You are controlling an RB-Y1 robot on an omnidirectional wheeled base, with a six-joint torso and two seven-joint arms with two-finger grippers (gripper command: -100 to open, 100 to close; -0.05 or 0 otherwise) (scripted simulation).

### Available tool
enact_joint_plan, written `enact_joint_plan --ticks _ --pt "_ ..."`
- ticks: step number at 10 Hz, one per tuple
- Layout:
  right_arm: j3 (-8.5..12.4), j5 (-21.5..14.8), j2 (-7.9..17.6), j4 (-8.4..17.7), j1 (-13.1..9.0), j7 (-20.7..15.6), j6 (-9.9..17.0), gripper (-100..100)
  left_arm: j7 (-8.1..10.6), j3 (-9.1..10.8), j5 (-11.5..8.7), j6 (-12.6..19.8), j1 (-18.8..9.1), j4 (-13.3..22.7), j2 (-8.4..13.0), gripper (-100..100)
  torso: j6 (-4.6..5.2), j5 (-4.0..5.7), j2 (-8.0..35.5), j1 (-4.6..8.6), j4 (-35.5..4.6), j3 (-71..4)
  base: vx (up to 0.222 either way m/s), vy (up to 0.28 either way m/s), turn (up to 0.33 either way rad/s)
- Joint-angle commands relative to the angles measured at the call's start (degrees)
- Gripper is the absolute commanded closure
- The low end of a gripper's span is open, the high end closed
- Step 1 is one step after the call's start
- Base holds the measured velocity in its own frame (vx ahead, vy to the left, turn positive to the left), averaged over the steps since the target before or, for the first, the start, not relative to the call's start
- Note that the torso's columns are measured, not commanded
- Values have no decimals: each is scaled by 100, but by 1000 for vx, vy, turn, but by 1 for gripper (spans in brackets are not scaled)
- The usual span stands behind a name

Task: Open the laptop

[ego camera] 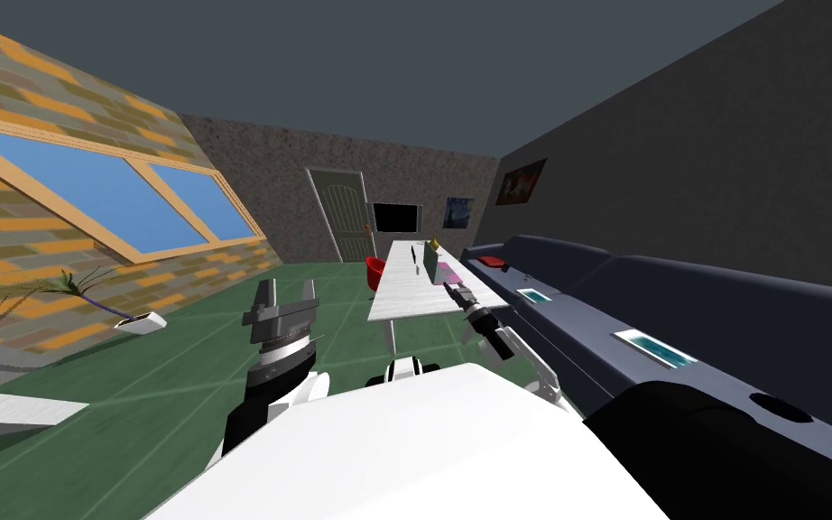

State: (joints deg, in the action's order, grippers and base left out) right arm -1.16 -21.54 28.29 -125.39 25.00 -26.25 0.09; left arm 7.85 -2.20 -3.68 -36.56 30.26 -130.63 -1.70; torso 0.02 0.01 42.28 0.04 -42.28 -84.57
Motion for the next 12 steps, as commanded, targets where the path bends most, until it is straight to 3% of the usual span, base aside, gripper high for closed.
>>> enact_joint_plan --ticks 1,4,5,6,7,8,9,10,11,12 --pt "-13 -158 226 141 -2 -376 209 -100 0 0 0 0 0 0 0 0 -4 -1 -4 -5 1 -2 9 47 60" --pt "-60 -441 650 373 -40 -859 661 -100 0 0 0 0 0 0 0 0 -1 -1 4 -2 -1 3 2 54 105" --pt "-60 -441 650 373 -40 -969 661 -100 0 0 0 0 0 0 0 0 -4 0 0 -2 0 0 7 46 62" --pt "-84 -584 871 501 -61 -1162 890 -100 0 0 0 0 0 0 0 0 0 0 0 -1 0 0 2 61 107" --pt "-84 -584 871 501 -61 -1269 890 -100 0 0 0 0 0 0 0 0 -3 -1 1 -6 0 0 6 49 70" --pt "-108 -726 1096 637 -84 -1458 1122 -100 0 0 0 0 0 0 0 0 -1 -1 1 -3 0 1 10 55 117" --pt "-108 -726 1096 637 -84 -1570 1122 -100 0 0 0 0 0 0 0 0 -4 -1 -1 -5 0 -1 12 45 81" --pt "-132 -867 1324 780 -108 -1762 1353 -100 0 0 0 0 0 0 0 0 0 0 0 -1 0 0 17 61 119" --pt "-132 -867 1324 780 -108 -1870 1353 -100 0 0 0 0 0 0 0 0 -4 -1 -2 -6 0 -1 12 51 61" --pt "-156 -1008 1555 928 -133 -2074 1585 -100 0 0 0 0 0 0 0 0 0 -1 2 -3 -1 1 13 53 117"
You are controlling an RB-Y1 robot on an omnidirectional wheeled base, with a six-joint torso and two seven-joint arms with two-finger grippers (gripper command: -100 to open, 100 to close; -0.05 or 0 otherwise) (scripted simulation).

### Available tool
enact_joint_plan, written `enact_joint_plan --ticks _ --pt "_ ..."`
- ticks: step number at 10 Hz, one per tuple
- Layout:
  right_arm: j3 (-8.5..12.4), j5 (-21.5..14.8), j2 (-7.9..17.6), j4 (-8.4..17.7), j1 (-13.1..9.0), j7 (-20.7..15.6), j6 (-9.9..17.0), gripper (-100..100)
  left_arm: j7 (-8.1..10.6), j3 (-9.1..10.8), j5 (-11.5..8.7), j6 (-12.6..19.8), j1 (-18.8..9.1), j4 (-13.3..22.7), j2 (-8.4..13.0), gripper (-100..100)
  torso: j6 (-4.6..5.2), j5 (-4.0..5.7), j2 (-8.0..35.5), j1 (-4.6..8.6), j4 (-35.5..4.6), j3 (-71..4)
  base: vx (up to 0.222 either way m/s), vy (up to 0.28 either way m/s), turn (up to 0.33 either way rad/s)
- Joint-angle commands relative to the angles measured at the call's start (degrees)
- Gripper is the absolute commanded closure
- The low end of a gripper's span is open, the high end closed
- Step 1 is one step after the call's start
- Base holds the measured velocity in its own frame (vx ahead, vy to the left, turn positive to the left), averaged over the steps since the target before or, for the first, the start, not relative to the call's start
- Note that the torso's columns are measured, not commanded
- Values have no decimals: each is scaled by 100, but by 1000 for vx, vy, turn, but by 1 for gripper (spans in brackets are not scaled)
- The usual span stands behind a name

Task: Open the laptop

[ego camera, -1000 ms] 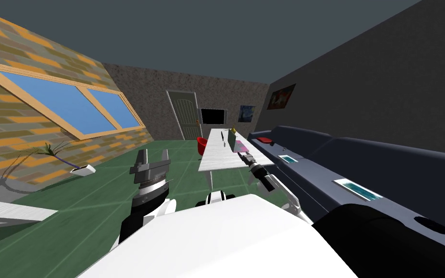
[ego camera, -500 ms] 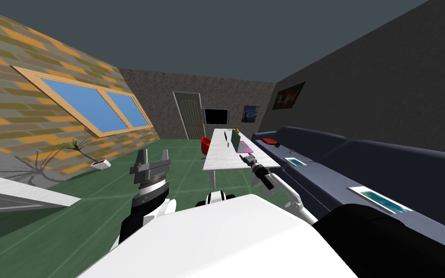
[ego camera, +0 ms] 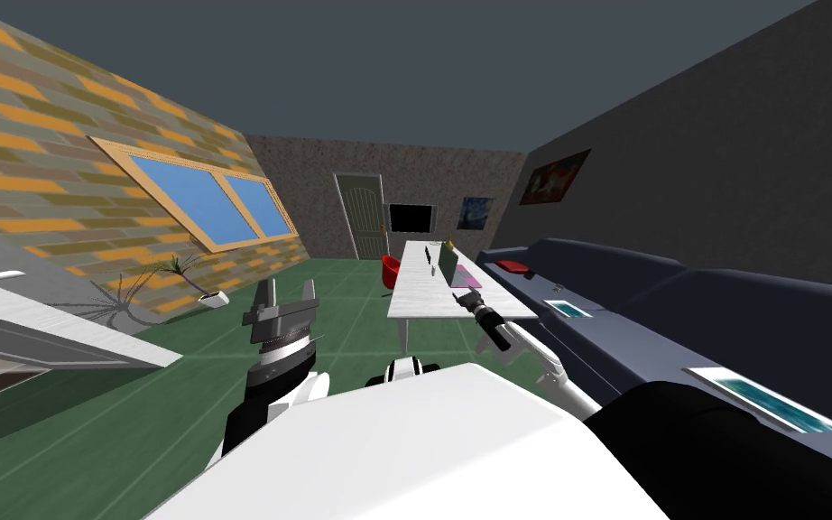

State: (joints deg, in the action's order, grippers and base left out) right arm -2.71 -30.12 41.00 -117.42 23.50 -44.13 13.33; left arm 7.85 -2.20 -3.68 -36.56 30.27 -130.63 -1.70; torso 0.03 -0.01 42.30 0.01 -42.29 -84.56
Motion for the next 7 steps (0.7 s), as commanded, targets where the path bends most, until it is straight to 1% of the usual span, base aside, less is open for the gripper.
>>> enact_joint_plan --ticks 1,2,3,4,5,6,7 --pt "-1 -149 283 131 17 -381 262 -100 0 0 0 0 0 0 0 0 -4 1 -1 -1 0 0 10 47 66" --pt "-25 -288 515 284 -9 -578 490 -100 0 0 0 0 0 0 0 0 -1 1 1 1 0 1 9 65 128" --pt "-25 -288 515 284 -9 -676 492 -100 0 0 0 0 0 0 0 0 -4 0 -1 -5 0 0 13 51 60" --pt "-49 -424 746 440 -36 -874 719 -100 0 0 0 0 0 0 0 0 -1 0 -2 0 0 0 19 52 129" --pt "-49 -424 746 440 -36 -967 719 -100 0 0 0 0 0 0 0 0 -3 1 -3 0 1 -2 10 40 56" --pt "-72 -557 976 597 -63 -1157 919 -100 0 0 0 0 0 0 0 0 -2 2 -2 4 0 0 16 50 117" --pt "-72 -557 977 597 -63 -1252 943 -100 0 0 0 0 0 0 0 0 -4 1 -3 -1 1 -1 11 43 56"
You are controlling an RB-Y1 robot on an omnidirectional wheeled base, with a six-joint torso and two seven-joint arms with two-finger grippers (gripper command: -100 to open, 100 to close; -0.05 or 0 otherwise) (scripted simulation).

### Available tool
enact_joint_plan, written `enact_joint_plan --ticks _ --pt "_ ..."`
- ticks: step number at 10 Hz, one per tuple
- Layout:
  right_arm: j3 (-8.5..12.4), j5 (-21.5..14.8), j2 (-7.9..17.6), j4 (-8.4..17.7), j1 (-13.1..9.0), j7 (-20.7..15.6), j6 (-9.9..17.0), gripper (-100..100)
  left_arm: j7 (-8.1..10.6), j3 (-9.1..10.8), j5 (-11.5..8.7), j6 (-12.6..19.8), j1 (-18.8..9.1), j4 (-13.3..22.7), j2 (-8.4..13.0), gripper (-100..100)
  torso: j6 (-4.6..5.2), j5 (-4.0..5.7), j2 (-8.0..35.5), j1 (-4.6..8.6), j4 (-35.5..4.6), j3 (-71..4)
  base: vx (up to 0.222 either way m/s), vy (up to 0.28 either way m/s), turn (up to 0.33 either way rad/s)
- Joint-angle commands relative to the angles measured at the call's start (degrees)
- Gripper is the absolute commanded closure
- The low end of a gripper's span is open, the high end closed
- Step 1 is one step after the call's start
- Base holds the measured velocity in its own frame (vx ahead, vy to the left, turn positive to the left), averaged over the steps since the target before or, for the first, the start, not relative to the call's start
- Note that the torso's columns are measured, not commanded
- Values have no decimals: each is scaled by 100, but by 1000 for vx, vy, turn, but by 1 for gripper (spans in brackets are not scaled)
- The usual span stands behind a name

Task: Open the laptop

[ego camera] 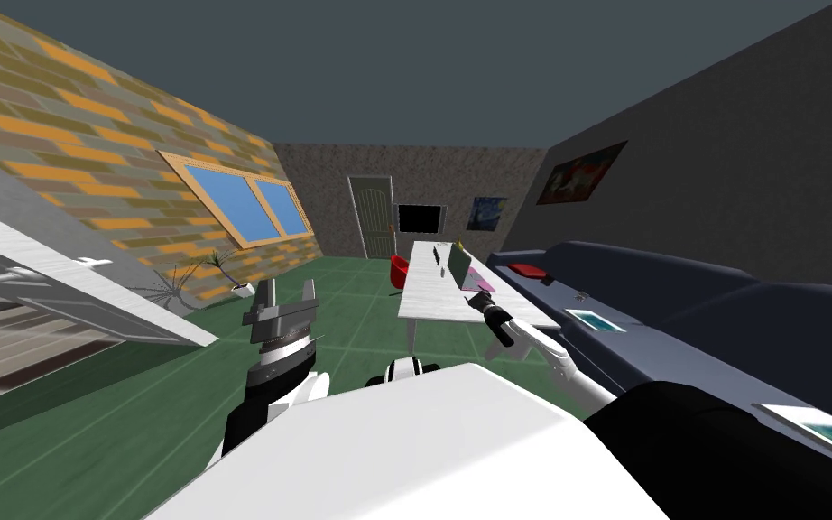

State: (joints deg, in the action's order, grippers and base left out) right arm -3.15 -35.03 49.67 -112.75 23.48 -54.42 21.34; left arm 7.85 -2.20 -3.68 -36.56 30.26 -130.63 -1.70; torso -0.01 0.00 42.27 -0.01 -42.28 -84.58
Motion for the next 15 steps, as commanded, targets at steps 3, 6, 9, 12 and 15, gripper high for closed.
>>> enact_joint_plan --ticks 3,6,9,12,15 --pt "-72 -323 559 442 -116 -715 575 -100 0 0 0 0 0 0 0 0 4 -1 3 0 -1 2 12 50 87" --pt "-114 -562 976 735 -167 -1168 979 -100 0 0 0 0 0 0 0 0 1 0 2 -1 0 1 16 55 108" --pt "-151 -779 1369 1003 -213 -1657 1346 -100 0 0 0 0 0 0 0 0 1 1 1 4 0 1 23 56 107" --pt "-185 -971 1719 1225 -252 -2125 1668 -100 0 0 0 0 0 0 0 0 0 1 2 4 -1 1 22 46 79" --pt "-212 -1132 2026 1398 -281 -2509 1935 -100 0 1 0 0 1 0 0 0 4 1 5 3 -1 3 16 46 73"
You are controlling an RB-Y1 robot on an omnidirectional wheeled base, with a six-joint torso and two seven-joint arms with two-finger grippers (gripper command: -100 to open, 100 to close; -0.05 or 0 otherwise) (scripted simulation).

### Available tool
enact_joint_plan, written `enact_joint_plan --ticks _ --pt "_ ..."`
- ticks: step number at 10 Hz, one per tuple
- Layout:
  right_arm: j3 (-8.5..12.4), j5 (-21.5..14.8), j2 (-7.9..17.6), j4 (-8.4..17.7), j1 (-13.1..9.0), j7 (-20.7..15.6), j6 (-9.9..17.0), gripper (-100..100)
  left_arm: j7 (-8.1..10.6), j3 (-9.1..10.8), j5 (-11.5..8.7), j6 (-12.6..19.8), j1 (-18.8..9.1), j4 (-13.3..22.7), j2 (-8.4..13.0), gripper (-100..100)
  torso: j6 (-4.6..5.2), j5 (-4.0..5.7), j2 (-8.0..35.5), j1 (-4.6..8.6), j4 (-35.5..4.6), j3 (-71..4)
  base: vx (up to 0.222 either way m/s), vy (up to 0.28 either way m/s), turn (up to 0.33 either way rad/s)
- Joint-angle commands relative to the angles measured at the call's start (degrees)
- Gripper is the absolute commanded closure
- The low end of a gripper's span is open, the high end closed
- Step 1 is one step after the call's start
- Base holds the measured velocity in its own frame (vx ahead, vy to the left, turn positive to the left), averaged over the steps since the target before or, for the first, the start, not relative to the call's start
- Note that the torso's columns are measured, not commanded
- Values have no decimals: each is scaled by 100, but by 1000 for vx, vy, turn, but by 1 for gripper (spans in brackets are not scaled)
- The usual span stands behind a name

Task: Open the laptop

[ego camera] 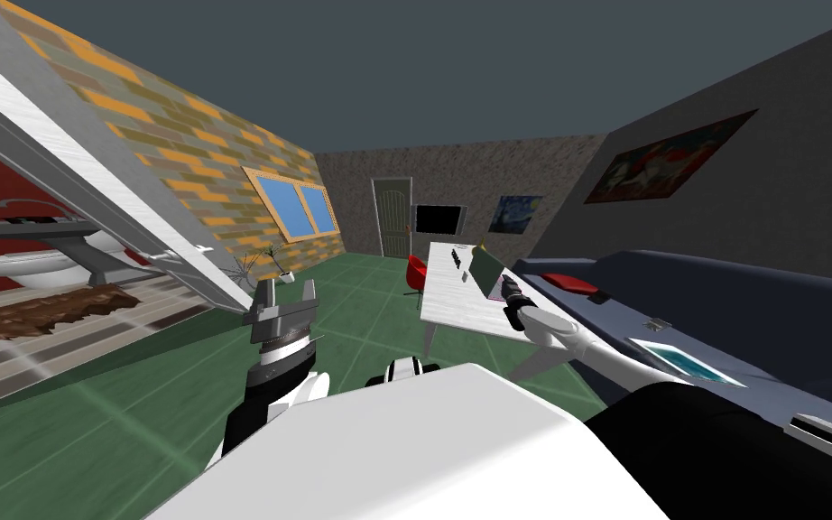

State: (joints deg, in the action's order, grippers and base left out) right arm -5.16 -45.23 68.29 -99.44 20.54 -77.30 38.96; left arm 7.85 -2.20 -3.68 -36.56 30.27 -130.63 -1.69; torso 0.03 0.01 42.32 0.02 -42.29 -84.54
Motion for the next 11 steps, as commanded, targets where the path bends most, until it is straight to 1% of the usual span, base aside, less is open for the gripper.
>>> enact_joint_plan --ticks 1,4,5,6,7,8,11 --pt "-22 -179 297 136 1 -362 282 -100 0 0 0 0 0 0 0 0 -3 1 1 1 -1 1 13 40 94" --pt "-50 -342 642 283 -23 -705 545 -100 0 0 0 0 0 0 0 0 -3 0 -7 -1 2 -4 20 37 72" --pt "-22 -256 592 174 25 -648 520 -100 0 0 0 0 0 0 0 0 -3 -1 -5 -3 1 -3 9 17 15" --pt "-23 -260 604 177 22 -681 545 -100 0 0 0 0 0 0 0 0 -1 2 0 4 0 0 0 0 0" --pt "-23 -260 603 177 22 -677 542 100 0 0 0 0 0 0 0 0 -2 3 2 6 -1 1 0 0 0" --pt "49 -53 567 303 -74 -461 334 100 0 0 0 0 0 0 0 0 -2 2 0 3 0 0 -18 -44 -2" --pt "158 258 514 492 -217 -135 21 100 0 1 0 0 -1 0 1 0 -2 4 12 8 -4 8 -73 -79 2"
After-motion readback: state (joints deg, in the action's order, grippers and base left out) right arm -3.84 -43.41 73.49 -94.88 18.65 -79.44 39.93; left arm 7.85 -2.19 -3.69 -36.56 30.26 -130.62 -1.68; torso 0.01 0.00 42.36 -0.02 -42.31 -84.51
